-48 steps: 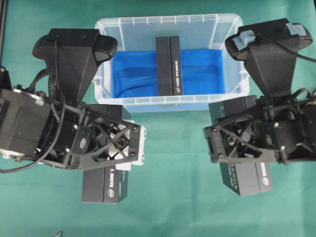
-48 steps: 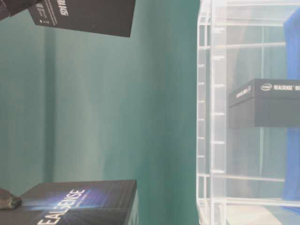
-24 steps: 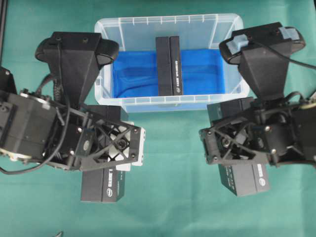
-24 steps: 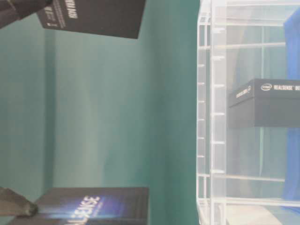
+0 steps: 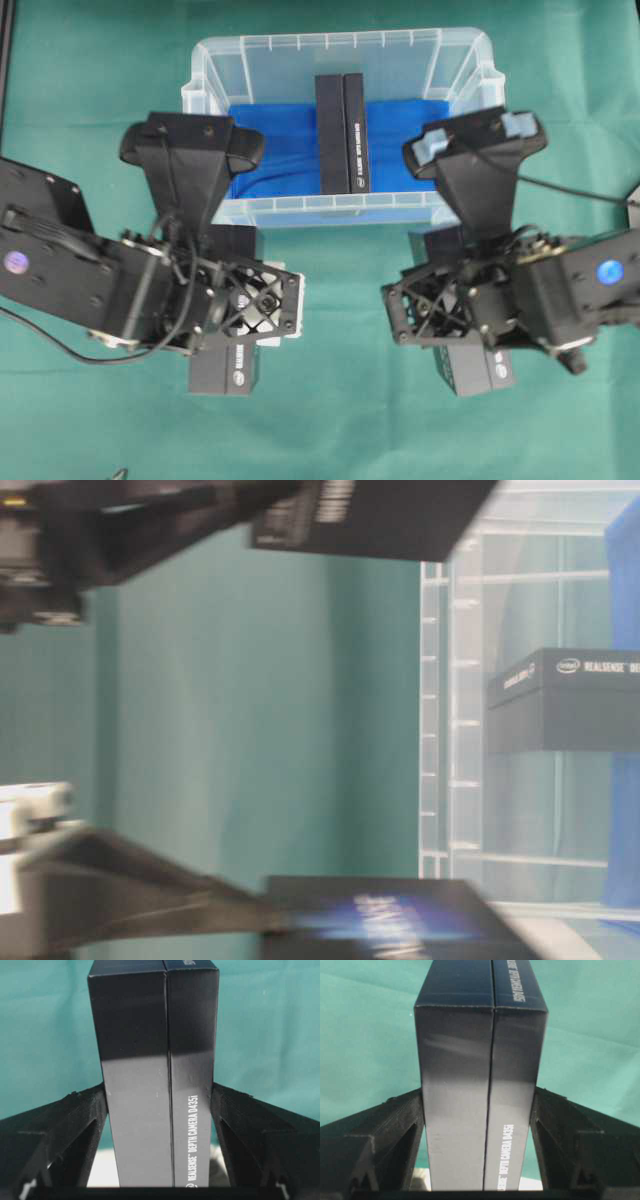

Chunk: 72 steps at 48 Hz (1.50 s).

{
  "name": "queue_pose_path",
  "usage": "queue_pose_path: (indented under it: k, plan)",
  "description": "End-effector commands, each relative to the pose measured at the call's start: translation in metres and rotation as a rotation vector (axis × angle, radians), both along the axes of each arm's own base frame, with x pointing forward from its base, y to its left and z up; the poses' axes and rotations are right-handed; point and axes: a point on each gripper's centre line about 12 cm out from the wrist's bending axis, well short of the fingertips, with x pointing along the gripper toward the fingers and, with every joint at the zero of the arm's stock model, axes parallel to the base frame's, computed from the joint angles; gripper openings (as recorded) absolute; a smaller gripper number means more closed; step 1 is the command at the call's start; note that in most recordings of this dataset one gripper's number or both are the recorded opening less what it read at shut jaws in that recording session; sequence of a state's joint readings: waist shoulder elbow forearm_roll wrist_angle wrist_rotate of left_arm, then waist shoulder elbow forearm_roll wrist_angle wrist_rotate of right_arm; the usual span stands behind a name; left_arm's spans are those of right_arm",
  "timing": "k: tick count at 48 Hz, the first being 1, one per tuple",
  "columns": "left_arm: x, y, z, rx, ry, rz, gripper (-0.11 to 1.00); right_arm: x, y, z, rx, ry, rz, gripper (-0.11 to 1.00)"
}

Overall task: Take the box out of the case with both arms.
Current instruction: 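Lower both held boxes onto the green cloth in front of the bin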

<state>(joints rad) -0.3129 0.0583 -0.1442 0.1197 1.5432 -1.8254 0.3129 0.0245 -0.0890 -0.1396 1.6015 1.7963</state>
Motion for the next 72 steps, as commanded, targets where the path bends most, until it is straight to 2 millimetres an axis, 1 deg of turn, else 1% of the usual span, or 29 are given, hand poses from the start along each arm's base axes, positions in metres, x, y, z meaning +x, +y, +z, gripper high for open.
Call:
queue_pose_path:
  k: [1, 6, 15, 20, 28, 35, 41, 58, 63, 72]
  plan:
    - [-0.008, 0.002, 0.007, -0.006, -0.052, 0.007, 0.64, -0.001, 0.003, -0.008, 0.021, -0.023, 0.002, 0.65]
    - [-0.011, 0.001, -0.009, -0.005, -0.049, 0.026, 0.64, -0.001, 0.004, -0.026, 0.025, -0.03, -0.015, 0.65]
    - [-0.012, -0.004, -0.045, -0.005, -0.062, 0.042, 0.63, -0.003, 0.004, -0.06, 0.03, -0.038, -0.028, 0.65]
    - [-0.012, -0.008, -0.062, -0.018, -0.079, 0.051, 0.63, -0.005, 0.005, -0.074, 0.034, -0.041, -0.044, 0.65]
    - [-0.008, -0.015, -0.092, -0.037, -0.098, 0.055, 0.63, -0.009, 0.004, -0.09, 0.035, -0.04, -0.06, 0.65]
    - [0.0, -0.019, -0.11, -0.047, -0.098, 0.052, 0.64, -0.011, 0.005, -0.1, 0.041, -0.045, -0.07, 0.65]
    - [0.002, -0.02, -0.113, -0.047, -0.096, 0.05, 0.63, -0.011, 0.005, -0.1, 0.044, -0.054, -0.08, 0.65]
    - [-0.001, -0.023, -0.115, -0.08, -0.077, 0.058, 0.64, -0.011, 0.008, -0.1, 0.047, -0.056, -0.072, 0.65]
    - [-0.002, -0.024, -0.114, -0.083, -0.077, 0.053, 0.64, -0.008, 0.009, -0.099, 0.058, -0.081, -0.067, 0.65]
    - [0.002, -0.026, -0.112, -0.087, -0.108, -0.019, 0.63, -0.003, 0.011, -0.099, 0.075, -0.12, -0.065, 0.65]
